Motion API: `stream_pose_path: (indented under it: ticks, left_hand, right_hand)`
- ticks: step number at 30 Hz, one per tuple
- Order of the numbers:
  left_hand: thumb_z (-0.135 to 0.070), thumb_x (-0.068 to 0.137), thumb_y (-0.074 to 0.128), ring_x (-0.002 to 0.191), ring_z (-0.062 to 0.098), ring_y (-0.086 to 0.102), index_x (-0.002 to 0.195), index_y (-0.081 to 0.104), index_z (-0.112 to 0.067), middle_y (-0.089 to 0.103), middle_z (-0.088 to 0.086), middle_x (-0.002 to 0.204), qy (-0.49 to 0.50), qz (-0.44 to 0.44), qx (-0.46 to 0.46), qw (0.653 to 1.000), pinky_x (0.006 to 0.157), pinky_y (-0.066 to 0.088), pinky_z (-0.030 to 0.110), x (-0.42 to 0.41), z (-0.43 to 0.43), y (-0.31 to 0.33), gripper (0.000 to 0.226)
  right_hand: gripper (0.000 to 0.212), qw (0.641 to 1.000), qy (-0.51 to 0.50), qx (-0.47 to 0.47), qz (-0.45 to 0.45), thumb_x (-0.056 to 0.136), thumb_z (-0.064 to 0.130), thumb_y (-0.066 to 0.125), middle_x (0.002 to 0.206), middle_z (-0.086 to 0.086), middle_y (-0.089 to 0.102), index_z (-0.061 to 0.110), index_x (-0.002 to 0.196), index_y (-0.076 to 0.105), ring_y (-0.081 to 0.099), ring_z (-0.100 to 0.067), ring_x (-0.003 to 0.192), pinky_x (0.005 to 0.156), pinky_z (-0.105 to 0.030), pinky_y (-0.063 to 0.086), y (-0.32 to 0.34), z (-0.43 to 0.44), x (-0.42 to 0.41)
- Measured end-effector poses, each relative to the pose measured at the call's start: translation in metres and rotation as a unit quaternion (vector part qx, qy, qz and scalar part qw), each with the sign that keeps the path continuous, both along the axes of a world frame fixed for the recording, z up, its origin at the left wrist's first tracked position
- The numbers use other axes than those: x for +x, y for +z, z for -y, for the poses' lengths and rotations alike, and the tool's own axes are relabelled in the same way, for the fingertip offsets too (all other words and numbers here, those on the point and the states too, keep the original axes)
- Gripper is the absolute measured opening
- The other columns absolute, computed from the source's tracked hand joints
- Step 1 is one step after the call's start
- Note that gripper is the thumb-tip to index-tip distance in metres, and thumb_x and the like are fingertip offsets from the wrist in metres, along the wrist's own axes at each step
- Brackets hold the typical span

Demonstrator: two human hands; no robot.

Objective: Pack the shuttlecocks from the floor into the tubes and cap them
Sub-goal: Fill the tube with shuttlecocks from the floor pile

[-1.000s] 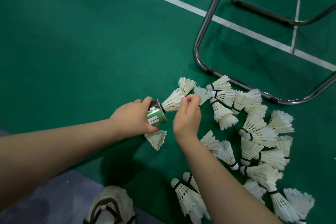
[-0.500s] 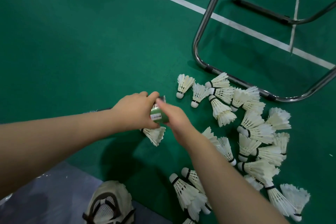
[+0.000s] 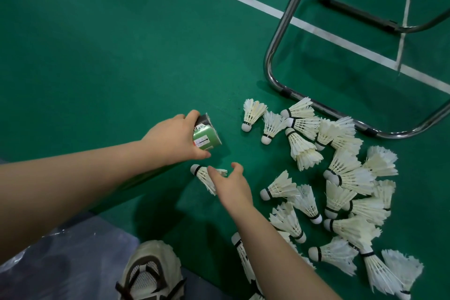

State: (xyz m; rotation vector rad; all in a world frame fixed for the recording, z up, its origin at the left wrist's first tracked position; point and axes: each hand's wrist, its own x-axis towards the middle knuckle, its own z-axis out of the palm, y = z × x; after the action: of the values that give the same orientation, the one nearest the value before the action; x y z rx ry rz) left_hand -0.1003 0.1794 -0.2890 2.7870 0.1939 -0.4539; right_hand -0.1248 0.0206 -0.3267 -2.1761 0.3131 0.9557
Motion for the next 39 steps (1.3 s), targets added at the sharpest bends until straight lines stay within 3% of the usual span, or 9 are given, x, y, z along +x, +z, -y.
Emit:
stream_pose_path:
  ticks: [6,13,18,22,26,30,33,37,39]
  left_hand:
    - [-0.064,0.062,0.071,0.09,0.024,0.058,0.126,0.037,-0.023,0.057,0.004,0.107,-0.001,-0.001,0.002,1.0,0.078,0.052,0.04,-0.004,-0.002,-0.002,0.082]
    - [-0.064,0.064,0.069,0.089,0.023,0.058,0.125,0.037,-0.024,0.056,0.004,0.105,-0.002,-0.011,0.002,1.0,0.077,0.053,0.04,-0.01,-0.003,-0.002,0.079]
    - [-0.062,0.065,0.07,0.082,0.023,0.057,0.121,0.038,-0.022,0.054,0.004,0.1,-0.025,-0.014,-0.004,1.0,0.074,0.053,0.039,-0.007,0.013,0.005,0.076]
    - [-0.063,0.064,0.07,0.084,0.025,0.058,0.121,0.038,-0.021,0.055,0.004,0.102,-0.049,-0.006,0.0,0.999,0.075,0.052,0.039,-0.007,0.028,0.01,0.077]
    - [-0.062,0.064,0.069,0.083,0.025,0.057,0.119,0.038,-0.021,0.055,0.004,0.101,-0.065,0.009,0.007,0.998,0.072,0.051,0.037,-0.004,0.042,0.014,0.076]
    - [-0.061,0.063,0.069,0.083,0.024,0.056,0.118,0.04,-0.021,0.054,0.003,0.099,-0.077,0.005,0.012,0.997,0.072,0.051,0.036,-0.004,0.05,0.013,0.074]
    - [-0.06,0.065,0.067,0.083,0.023,0.056,0.118,0.04,-0.022,0.053,0.002,0.098,-0.09,-0.004,0.019,0.996,0.072,0.05,0.036,-0.005,0.054,0.012,0.071]
    - [-0.061,0.066,0.064,0.084,0.023,0.056,0.119,0.039,-0.023,0.05,0.0,0.094,-0.131,-0.019,0.047,0.99,0.067,0.045,0.032,-0.005,0.06,0.006,0.07]
    - [-0.061,0.066,0.066,0.086,0.024,0.056,0.119,0.039,-0.024,0.051,0.001,0.097,-0.126,-0.023,0.043,0.991,0.069,0.046,0.033,0.0,0.059,0.003,0.071]
  right_hand:
    - [0.051,0.995,-0.064,0.048,0.064,0.089,0.021,0.057,0.087,0.009,0.059,0.019,0.136,0.035,0.059,-0.019,0.092,0.081,-0.03,0.044,-0.013,-0.002,0.002]
    - [0.015,0.923,-0.25,0.099,0.274,0.099,0.016,0.033,0.088,0.001,0.056,0.025,0.104,0.044,0.056,-0.022,0.078,0.064,-0.036,0.044,0.003,0.017,0.022]
    - [0.022,0.863,-0.184,0.075,0.464,0.096,0.016,0.034,0.088,0.018,0.044,0.014,0.107,0.053,0.042,-0.014,0.089,0.081,-0.033,0.037,0.024,0.029,0.028]
    - [0.019,0.855,-0.126,0.06,0.499,0.091,0.015,0.04,0.084,0.027,0.042,0.014,0.101,0.056,0.045,-0.015,0.086,0.082,-0.046,0.042,0.027,0.033,0.024]
    - [0.011,0.89,-0.108,0.15,0.417,0.092,0.021,0.04,0.079,0.019,0.051,0.032,0.095,0.042,0.052,-0.004,0.077,0.075,-0.026,0.044,0.03,0.036,0.015]
    - [0.011,0.921,-0.141,0.248,0.263,0.098,0.022,0.041,0.071,0.011,0.056,0.023,0.093,0.05,0.051,0.009,0.062,0.058,-0.008,0.037,0.039,0.038,0.013]
    - [0.023,0.94,-0.069,0.307,0.132,0.087,0.038,0.054,0.079,0.007,0.064,0.018,0.082,0.066,0.058,-0.004,0.075,0.07,-0.018,0.043,0.033,0.04,0.018]
    - [0.016,0.925,0.05,0.366,-0.094,0.066,0.023,0.063,0.08,-0.001,0.064,0.016,0.08,0.068,0.058,-0.012,0.077,0.077,-0.026,0.044,0.025,0.048,0.037]
    - [0.01,0.944,0.089,0.306,-0.09,0.069,0.027,0.064,0.081,0.0,0.063,0.02,0.076,0.066,0.056,-0.014,0.08,0.08,-0.031,0.042,0.023,0.046,0.05]
